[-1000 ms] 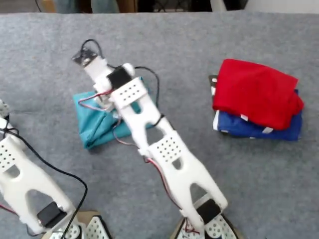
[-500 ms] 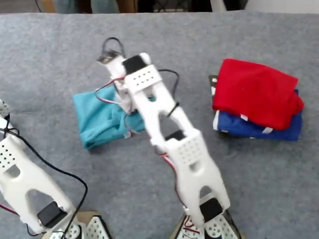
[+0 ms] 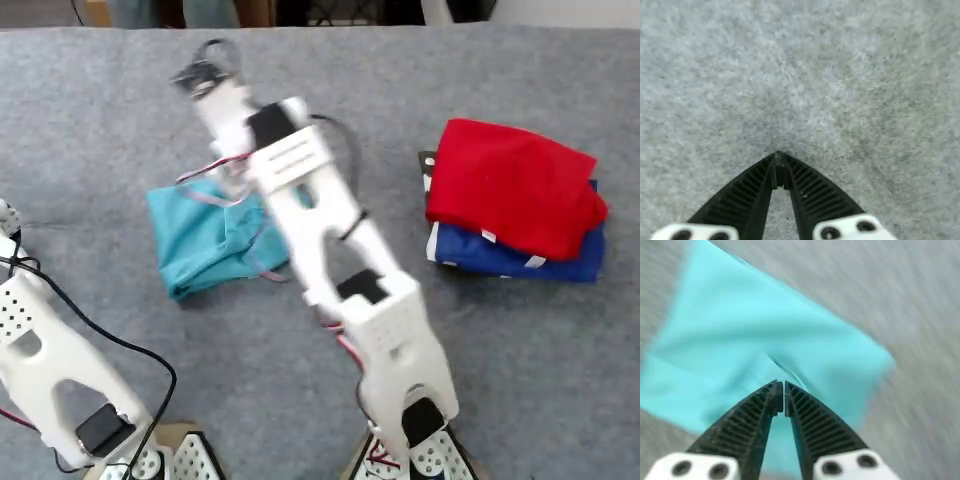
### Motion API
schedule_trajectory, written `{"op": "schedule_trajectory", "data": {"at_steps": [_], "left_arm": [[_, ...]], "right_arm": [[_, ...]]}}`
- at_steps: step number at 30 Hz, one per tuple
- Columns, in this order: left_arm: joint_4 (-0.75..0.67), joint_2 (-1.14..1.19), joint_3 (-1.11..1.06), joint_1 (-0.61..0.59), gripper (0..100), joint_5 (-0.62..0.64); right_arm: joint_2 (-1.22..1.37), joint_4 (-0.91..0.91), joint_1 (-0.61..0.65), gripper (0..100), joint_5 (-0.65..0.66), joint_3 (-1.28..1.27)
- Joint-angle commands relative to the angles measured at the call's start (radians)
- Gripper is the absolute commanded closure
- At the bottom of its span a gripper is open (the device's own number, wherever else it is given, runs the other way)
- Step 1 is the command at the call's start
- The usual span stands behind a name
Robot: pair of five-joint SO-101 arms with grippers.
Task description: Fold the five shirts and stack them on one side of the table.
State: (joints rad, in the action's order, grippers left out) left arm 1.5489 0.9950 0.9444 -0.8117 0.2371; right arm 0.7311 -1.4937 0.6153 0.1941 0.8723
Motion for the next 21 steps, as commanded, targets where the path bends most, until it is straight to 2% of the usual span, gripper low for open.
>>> {"op": "schedule_trajectory", "data": {"at_steps": [1,4,9,12,16,21], "left_arm": [[-0.003,-0.011,0.031,0.013,97,0.005],[-0.003,-0.011,0.033,0.008,97,0.005],[-0.003,-0.011,0.033,0.005,97,0.005],[-0.003,-0.011,0.038,0.007,97,0.005],[-0.003,-0.011,0.036,0.007,97,0.005],[-0.003,-0.011,0.036,0.005,97,0.005]], "right_arm": [[0.116,0.052,0.063,98.4,-0.002,0.136],[0.236,-0.015,0.068,98.4,0.000,0.216],[0.346,-0.269,0.006,98.4,0.003,0.381],[0.341,-0.275,-0.066,98.4,0.031,0.369],[0.213,-0.275,-0.100,98.4,0.032,0.228],[0.008,-0.273,-0.121,98.4,0.034,-0.157]]}}
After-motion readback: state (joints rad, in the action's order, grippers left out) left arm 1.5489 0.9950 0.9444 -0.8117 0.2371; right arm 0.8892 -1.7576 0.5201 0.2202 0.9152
